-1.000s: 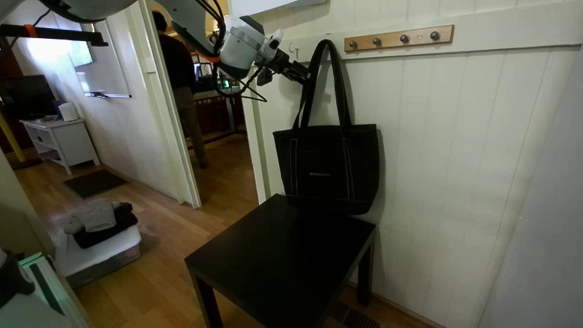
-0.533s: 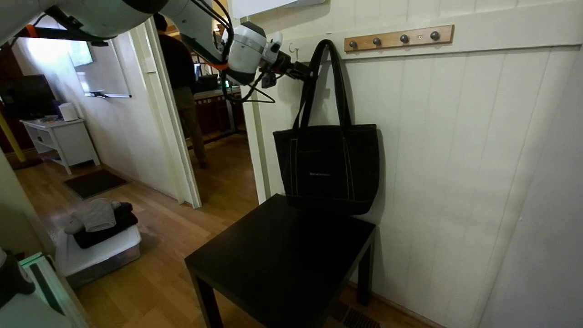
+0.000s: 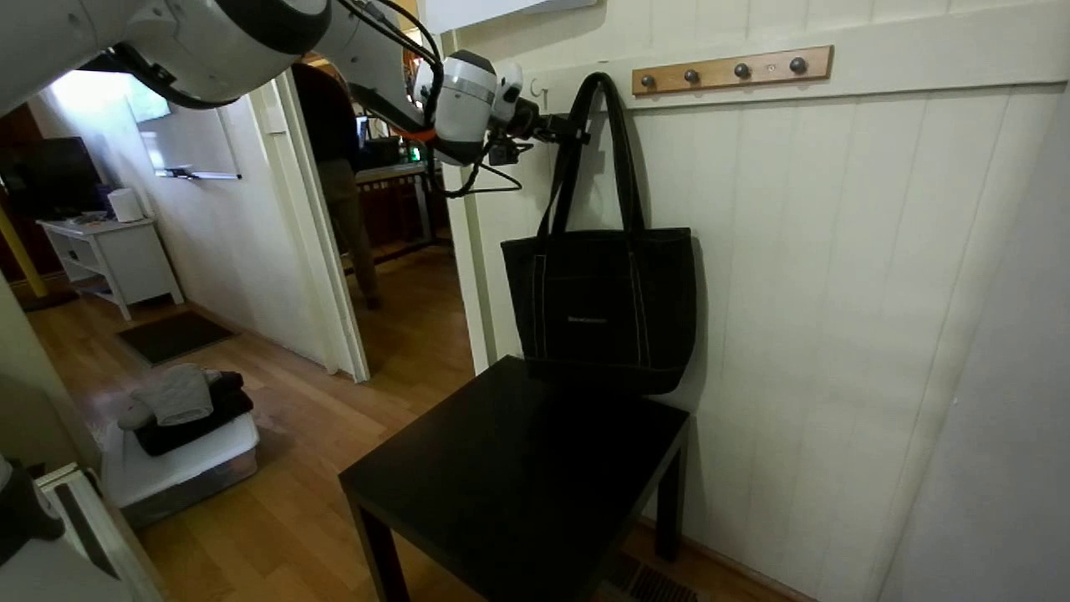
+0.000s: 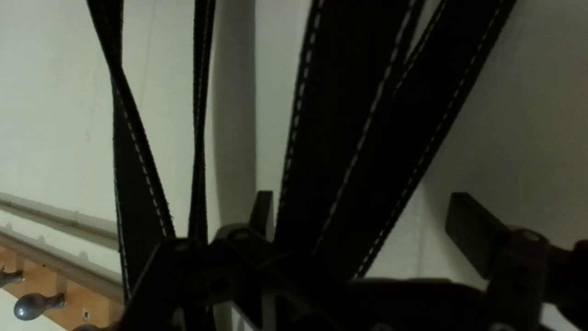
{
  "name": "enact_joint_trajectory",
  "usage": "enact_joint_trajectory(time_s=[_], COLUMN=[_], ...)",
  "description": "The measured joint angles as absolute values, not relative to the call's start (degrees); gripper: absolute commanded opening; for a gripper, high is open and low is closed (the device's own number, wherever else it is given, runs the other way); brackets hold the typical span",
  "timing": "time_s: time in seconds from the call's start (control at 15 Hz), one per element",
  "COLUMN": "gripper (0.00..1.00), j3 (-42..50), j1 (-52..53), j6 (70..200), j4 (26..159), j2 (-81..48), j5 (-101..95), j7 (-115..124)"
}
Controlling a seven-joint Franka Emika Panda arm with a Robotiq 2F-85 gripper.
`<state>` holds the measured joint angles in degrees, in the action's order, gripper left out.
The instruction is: Move the book to the next hook on the right
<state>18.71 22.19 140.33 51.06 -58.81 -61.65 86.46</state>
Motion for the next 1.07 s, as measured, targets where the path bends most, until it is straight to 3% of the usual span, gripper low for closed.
enact_joint_trajectory(time_s=[0.6,1.07], gripper=[0.0,0.02], j3=[20.4,22.2], j1=[22.4,23.5], j6=[141.8,141.6], j4=[46.4,46.7], j2=[-62.2,-61.5], j5=[-61.8,-61.8], j7=[87.8,92.6])
